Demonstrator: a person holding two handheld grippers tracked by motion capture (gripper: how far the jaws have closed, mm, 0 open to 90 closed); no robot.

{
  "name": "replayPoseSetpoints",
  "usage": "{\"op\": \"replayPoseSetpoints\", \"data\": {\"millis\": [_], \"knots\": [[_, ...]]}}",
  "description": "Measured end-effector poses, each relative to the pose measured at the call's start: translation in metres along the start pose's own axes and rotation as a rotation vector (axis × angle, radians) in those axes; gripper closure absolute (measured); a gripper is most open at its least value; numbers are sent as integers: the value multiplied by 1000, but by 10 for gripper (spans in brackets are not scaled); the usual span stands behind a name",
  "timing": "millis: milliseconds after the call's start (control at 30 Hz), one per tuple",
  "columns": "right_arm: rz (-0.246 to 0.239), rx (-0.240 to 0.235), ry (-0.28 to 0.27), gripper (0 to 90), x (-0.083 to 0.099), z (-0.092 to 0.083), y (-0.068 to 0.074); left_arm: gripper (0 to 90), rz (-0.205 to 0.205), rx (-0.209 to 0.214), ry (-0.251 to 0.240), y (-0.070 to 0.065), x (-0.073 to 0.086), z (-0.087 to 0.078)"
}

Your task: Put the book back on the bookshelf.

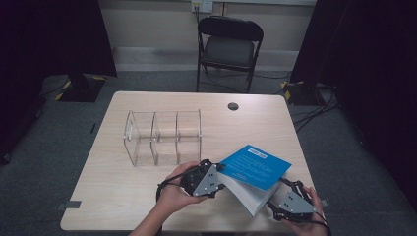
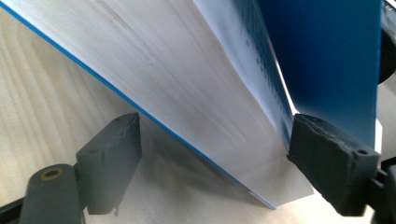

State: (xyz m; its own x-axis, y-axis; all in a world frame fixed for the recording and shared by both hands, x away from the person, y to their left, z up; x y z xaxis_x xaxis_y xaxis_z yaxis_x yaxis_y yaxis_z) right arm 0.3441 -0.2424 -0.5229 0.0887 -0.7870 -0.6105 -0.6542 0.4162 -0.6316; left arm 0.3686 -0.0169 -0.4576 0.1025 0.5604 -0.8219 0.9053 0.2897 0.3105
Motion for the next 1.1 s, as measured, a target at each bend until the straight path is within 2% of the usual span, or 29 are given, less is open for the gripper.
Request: {"op": "replayPoseSetpoints", "data": {"millis": [267, 500, 533, 700, 733, 833, 867, 900, 967, 1000, 1033, 1067, 1100], "knots": [[32, 2, -42, 198, -8, 2, -1, 432, 2, -2, -6, -1, -1, 1], [21, 17, -60, 219, -19, 6, 1, 431, 4, -7, -5, -2, 0, 1], [4, 24, -68, 254, -22, 6, 1, 431, 5, -4, -2, -2, 0, 1], [12, 41, -95, 341, -26, 4, 0, 429, 14, -4, -2, -2, -1, 1], [17, 57, -100, 393, -27, 2, -3, 428, 15, -5, -2, -2, -2, 1], [16, 62, -104, 424, -28, 0, -4, 424, 11, -6, -4, -3, -2, 1], [22, 64, -106, 441, -28, -1, -5, 421, 10, -5, -12, -3, -3, 1], [57, 69, -124, 456, -28, -4, -7, 415, 6, 2, -16, -3, -4, 1], [75, 62, -133, 462, -27, -4, -8, 413, -8, 8, -28, -3, -6, 0], [120, 55, -149, 467, -27, -6, -12, 404, -11, 12, -42, -3, -8, 1], [135, 52, -159, 470, -27, -7, -13, 401, -11, 12, -42, -3, -8, 1], [161, 51, -166, 471, -26, -8, -14, 391, -35, 18, -58, -2, -10, 1], [161, 51, -166, 471, -26, -8, -14, 365, -35, 18, -58, -2, -10, 1]]}}
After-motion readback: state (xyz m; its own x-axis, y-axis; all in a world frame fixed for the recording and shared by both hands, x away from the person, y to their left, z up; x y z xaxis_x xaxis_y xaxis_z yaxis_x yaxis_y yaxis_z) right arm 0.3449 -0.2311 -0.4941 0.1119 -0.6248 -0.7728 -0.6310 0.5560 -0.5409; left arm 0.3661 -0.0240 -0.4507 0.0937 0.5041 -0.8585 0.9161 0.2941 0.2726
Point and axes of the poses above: each handheld gripper's, and its own axes: z roughly forward along the jaws, x roughly out of its underside, y roughly to its left, the point moved 8 cm from there along z, roughly forward along the jaws, and after that the axes turned 11 degrees about -z, right-handed, at the moved point
